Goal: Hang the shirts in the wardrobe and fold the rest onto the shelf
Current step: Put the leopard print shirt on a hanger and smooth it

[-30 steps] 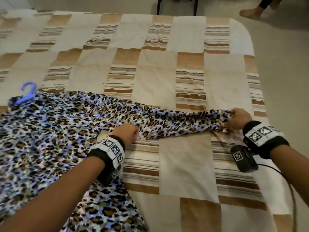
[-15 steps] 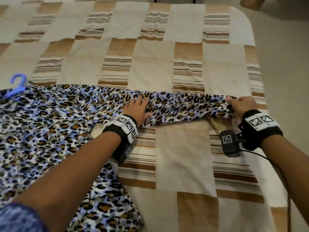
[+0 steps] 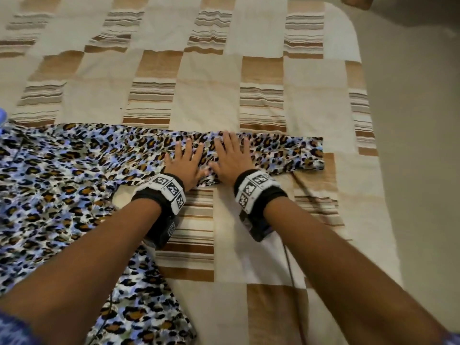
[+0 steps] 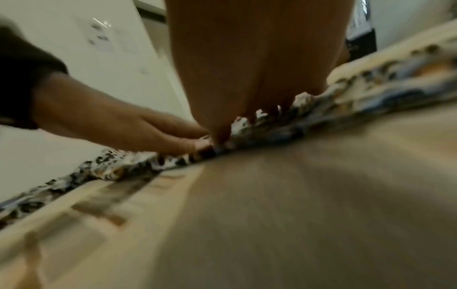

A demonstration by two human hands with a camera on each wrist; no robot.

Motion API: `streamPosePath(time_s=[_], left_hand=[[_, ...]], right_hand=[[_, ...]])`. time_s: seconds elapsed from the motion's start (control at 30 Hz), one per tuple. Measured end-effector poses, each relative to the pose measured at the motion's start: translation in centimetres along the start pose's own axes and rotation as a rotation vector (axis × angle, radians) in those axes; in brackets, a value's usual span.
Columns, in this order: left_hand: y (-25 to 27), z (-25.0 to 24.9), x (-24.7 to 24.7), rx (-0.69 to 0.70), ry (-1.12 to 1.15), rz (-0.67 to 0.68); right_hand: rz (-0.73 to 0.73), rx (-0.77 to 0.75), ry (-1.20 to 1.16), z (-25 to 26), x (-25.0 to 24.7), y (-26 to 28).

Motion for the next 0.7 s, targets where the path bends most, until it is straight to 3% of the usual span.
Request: streamPosePath(time_s=[0.07,0.13,0.27,0.37,0.43,0.5,0.6,0.63,0.7], left_hand=[[0.2,0.1,0.3,0.013,-0.004,-0.008],[0.5,0.4,0.7,0.026,-0.030,-0.003],[2.1,0.9,0.6,0.084,0.028,0.073],[4.7,1.3,0.3,0.086,0.047,0.100],[6.9,2.2,0.8,0.009,0.053,0.069],[9.2,4.2,1.8,-0.086,0.069,0.053],[12.9,8.4,3.9,-0.230,0.087,0.056],[14.3,9.8,4.8,-0.271,0.129,0.061],[17.1,12.0,6.7,-0.328,0.215,0.048]], right_hand=[[0.048,-0.013,-0.020,-1.9,1.8,0.6],[-0.032,0.044,-0.043,-6.1,1.7,2.3],[-0.110,0.341,0.005,-15.4,-0.4,6.9],[-0.006,0.516,-0.058,-17.4,-1.4,8.1],[-0.023,0.566,-0.045,-15.8,-2.1,7.9],[-0.129,0.537,0.009,-11.9,-2.6,7.5],[-0.280,0.225,-0.055,-3.2,-2.0,7.1],[-0.262,0.102,-0.146,0.0,-1.1,7.3],[-0.075,-0.052,-0.322,5.4,1.9,8.5]])
Point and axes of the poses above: each hand's wrist, its own y-axis away from the middle knuckle, its own x-axis out of the palm, z = x × y, the point moved 2 cm from there along -y, towards the middle knuckle, and after that the axes turned 10 degrees about -y, right-handed, at the moved point
